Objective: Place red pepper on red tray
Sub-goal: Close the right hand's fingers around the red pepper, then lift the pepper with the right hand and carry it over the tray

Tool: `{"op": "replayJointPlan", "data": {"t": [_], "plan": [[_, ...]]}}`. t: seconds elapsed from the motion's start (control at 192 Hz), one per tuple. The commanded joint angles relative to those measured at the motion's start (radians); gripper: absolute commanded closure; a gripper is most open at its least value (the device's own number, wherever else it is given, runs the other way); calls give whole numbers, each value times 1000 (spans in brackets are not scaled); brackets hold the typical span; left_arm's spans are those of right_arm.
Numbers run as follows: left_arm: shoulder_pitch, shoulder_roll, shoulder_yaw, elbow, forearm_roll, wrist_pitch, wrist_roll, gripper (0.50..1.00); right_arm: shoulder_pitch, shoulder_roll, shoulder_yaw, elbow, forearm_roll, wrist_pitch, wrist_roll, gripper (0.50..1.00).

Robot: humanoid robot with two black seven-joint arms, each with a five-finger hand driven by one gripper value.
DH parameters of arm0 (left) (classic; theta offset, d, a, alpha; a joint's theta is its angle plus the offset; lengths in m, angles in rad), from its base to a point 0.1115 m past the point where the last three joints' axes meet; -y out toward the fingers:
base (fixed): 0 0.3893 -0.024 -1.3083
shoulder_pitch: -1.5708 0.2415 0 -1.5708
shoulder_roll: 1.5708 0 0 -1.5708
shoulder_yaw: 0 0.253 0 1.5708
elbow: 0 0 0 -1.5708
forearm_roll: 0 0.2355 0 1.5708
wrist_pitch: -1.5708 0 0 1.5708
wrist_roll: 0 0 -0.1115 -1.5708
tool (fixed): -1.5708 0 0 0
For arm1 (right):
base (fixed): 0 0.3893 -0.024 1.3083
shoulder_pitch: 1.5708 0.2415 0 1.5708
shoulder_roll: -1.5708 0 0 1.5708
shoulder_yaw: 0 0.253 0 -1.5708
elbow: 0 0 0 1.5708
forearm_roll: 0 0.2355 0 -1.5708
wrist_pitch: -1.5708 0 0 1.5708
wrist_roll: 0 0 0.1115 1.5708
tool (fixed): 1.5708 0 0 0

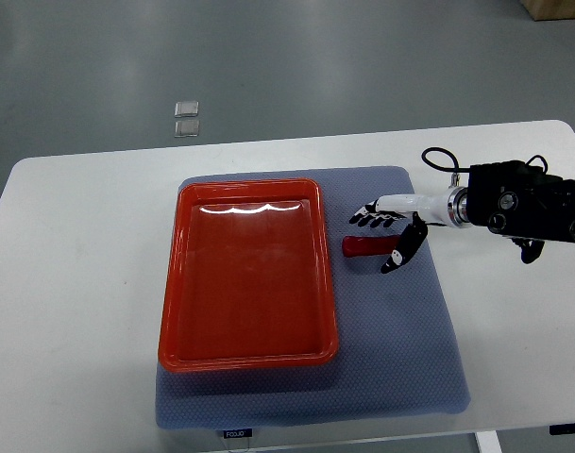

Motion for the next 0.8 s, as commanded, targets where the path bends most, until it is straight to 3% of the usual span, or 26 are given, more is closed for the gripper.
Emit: {"op": "replayJointPlan", "data": {"t": [0.0,0.234,0.281,0.343,0.39,0.514,0.795], "plan": [[2,0,0,0,0,-1,0,500,-4,3,-1,-1,-20,-16,-2,646],[5,0,0,2,0,0,0,500,-19,14,-4,-14,-65,-47,-13,715],[5,0,0,2,0,0,0,500,-24,15,-7,-15,-79,-56,-11,781],[6,0,0,2,0,0,0,500,-30,17,-7,-17,-88,-62,-11,822],[6,0,0,2,0,0,0,500,-36,20,-9,-24,-94,-70,-13,889],[6,0,0,3,0,0,0,500,-47,26,-10,-30,-126,-85,-11,1000],[6,0,0,3,0,0,0,500,13,-20,1,-24,-123,-76,-11,1000]]}}
